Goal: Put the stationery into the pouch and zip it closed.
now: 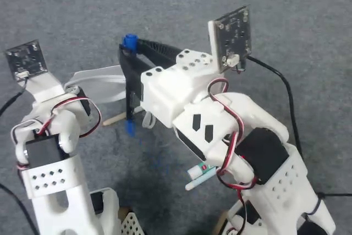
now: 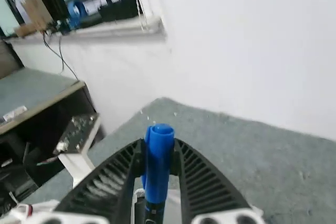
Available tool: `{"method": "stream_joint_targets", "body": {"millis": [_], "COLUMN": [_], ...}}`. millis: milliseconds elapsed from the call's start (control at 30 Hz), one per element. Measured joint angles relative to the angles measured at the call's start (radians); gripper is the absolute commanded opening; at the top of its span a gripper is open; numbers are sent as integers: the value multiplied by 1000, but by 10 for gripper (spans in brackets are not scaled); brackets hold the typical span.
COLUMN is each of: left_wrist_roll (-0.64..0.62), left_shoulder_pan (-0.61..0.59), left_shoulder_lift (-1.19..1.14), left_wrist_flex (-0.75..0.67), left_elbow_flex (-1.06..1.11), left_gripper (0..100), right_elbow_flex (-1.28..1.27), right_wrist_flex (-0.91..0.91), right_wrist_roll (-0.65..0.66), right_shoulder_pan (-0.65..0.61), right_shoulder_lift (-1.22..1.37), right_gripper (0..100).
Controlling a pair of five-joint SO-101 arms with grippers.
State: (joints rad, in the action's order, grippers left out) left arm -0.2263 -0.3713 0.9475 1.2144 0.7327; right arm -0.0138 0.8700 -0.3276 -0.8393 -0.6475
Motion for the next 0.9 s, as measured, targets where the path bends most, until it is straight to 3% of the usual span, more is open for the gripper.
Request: {"method": "stream_joint_targets", "body": {"millis": [267, 467, 900], "left_wrist_roll": [0, 0, 0], "left_shoulder_pan": [0, 0, 0], "left_shoulder_lift": [0, 0, 0], "left_wrist_flex": [0, 0, 0], "left_elbow_flex": [0, 0, 0], "left_gripper": [11, 11, 11], "right_elbow_flex": [-189, -433, -741], "right_wrist_flex": [-54, -310, -793], "right_wrist_roll": [0, 0, 91], "right_shoulder_pan": [0, 0, 0], "right_shoulder_lift": [-180, -298, -304], "right_gripper": [6, 6, 6]}}
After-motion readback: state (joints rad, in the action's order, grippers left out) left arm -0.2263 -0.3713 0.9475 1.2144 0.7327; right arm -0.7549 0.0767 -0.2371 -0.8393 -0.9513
